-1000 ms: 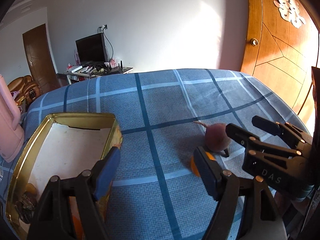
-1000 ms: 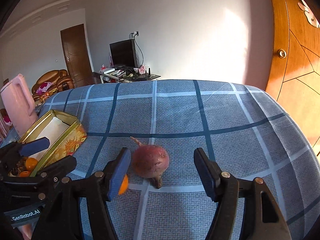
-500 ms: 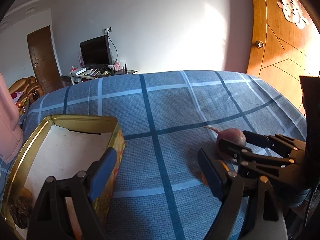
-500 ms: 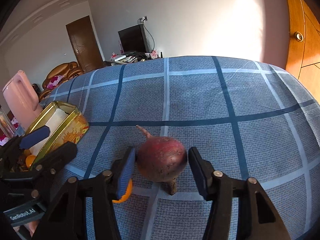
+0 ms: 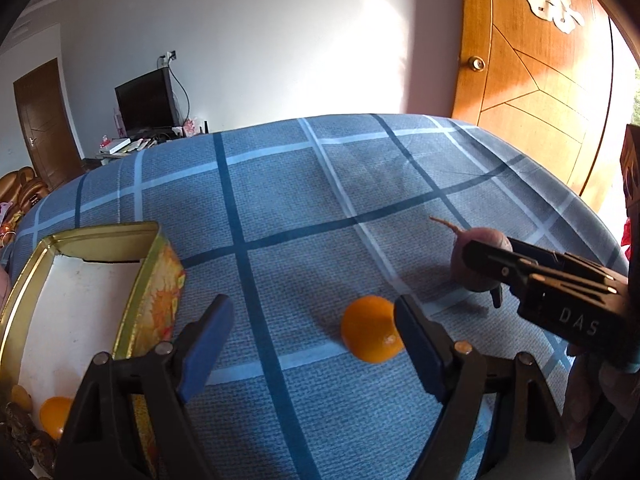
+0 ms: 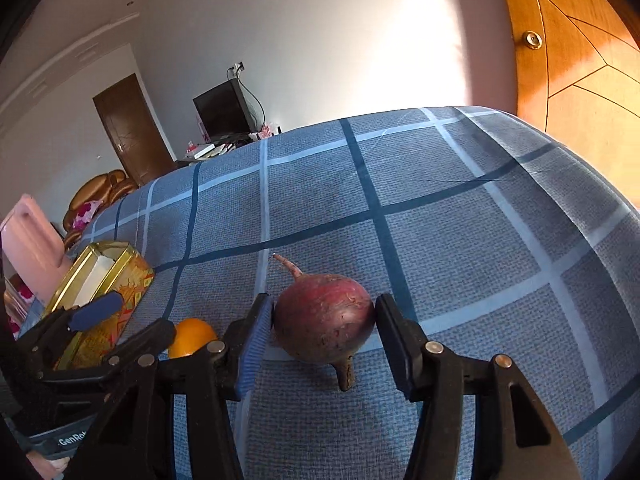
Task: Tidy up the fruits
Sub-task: 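Grasp the small orange with the left tool while the right tool grasps the red beet, then lift and carry the small orange and red beet toward the tin tray with both tools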
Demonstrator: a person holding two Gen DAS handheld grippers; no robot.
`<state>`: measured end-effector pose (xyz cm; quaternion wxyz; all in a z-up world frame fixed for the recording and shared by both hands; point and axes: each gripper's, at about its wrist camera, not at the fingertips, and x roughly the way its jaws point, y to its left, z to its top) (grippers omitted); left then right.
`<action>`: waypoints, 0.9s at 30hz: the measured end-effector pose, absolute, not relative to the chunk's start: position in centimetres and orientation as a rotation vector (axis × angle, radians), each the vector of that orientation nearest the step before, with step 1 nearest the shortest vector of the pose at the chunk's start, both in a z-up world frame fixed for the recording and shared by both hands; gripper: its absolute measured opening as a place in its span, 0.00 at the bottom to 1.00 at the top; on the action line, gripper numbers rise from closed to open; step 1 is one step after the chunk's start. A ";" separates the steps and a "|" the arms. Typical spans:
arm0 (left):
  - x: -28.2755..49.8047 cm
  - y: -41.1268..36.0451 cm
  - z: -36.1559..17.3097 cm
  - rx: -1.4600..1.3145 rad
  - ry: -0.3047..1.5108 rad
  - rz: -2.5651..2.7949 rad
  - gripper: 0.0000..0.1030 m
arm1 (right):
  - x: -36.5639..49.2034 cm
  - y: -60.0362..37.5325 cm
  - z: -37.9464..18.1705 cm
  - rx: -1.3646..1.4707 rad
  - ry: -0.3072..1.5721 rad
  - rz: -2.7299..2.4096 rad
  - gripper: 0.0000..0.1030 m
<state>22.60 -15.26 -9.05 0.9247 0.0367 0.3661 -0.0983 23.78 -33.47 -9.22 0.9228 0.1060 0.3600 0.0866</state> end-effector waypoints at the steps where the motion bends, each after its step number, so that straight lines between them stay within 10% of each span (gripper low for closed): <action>1: 22.7 -15.5 -9.3 0.079 0.759 -0.211 0.82 | 23.8 -33.4 -9.2 0.212 0.740 0.178 0.53; 7: 23.5 -16.4 -10.3 0.083 0.816 -0.259 0.77 | 23.8 -32.8 -9.1 0.182 0.739 0.181 0.53; 14: 24.3 -16.2 -11.1 0.033 0.877 -0.338 0.38 | 24.3 -31.6 -9.4 0.139 0.770 0.210 0.53; 27: 22.9 -16.0 -9.8 0.046 0.788 -0.326 0.37 | 23.6 -31.4 -9.0 0.128 0.731 0.229 0.53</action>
